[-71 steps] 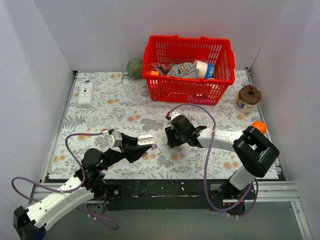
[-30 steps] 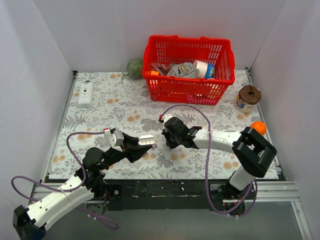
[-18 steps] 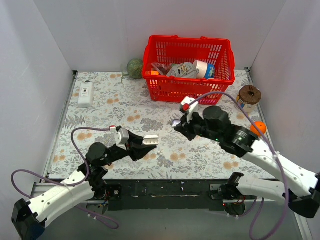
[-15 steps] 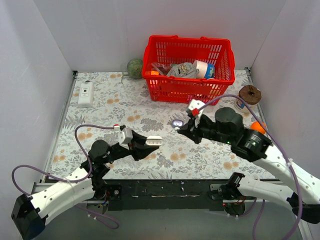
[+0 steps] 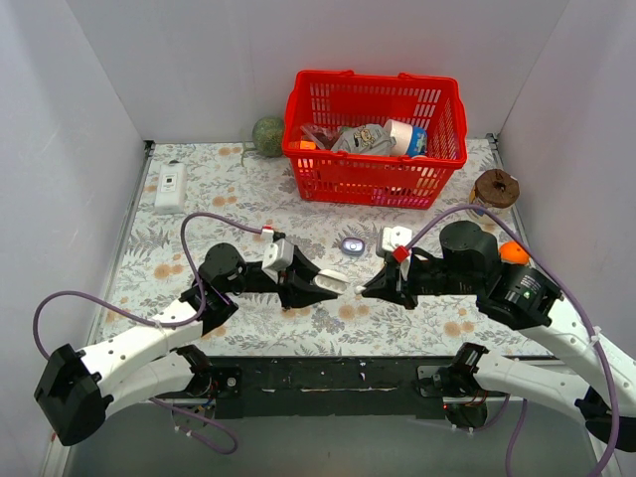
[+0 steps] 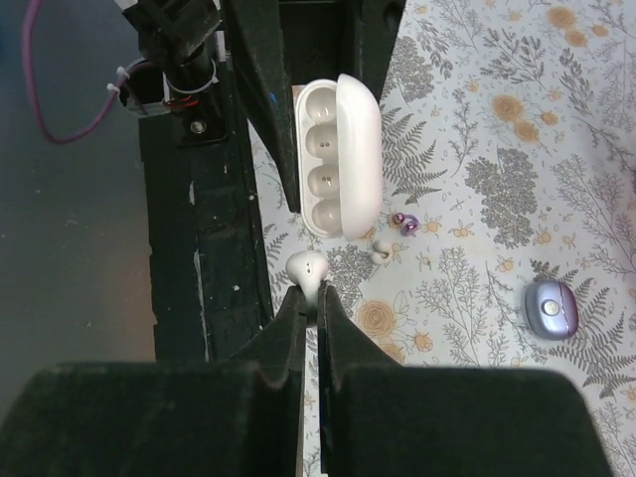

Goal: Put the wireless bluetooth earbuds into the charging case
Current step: Place the earbud in the charging case.

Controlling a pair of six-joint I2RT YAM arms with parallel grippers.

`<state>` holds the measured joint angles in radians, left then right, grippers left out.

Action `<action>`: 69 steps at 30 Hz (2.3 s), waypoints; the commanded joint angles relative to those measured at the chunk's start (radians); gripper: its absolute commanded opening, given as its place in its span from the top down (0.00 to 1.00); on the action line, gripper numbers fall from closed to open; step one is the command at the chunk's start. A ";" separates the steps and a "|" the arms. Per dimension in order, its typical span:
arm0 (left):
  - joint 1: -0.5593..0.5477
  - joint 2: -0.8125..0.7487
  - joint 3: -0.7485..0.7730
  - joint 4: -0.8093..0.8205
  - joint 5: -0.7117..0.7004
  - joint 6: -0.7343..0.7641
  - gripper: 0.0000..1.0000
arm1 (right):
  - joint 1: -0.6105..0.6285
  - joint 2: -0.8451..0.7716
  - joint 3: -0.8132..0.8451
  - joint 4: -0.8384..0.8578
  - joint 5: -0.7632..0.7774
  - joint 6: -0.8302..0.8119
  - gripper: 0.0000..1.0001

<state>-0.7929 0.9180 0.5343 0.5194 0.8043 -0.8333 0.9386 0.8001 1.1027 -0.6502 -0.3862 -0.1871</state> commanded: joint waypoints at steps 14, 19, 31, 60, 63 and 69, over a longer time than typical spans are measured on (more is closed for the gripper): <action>0.007 0.064 0.092 -0.068 0.059 0.019 1.00 | 0.065 0.074 0.034 0.096 -0.091 0.029 0.99; 0.007 0.068 0.089 -0.053 0.090 0.005 1.00 | 0.072 0.079 0.023 0.113 -0.024 0.028 0.99; 0.007 0.047 0.087 -0.052 0.119 -0.012 1.00 | 0.078 0.111 0.022 0.106 0.076 0.015 0.99; 0.007 0.033 0.021 0.087 0.073 -0.089 1.00 | 0.109 0.119 0.013 0.118 0.199 0.077 0.69; 0.006 0.030 0.015 0.094 0.062 -0.090 1.00 | 0.109 0.114 0.017 0.113 0.211 0.083 0.63; 0.007 0.030 0.001 0.100 0.047 -0.093 1.00 | 0.109 0.111 0.023 0.110 0.230 0.095 0.58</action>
<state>-0.7807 0.9840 0.5468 0.5690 0.8330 -0.9215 1.0496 0.9230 1.1057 -0.5507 -0.2195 -0.1005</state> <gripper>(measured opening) 0.293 0.408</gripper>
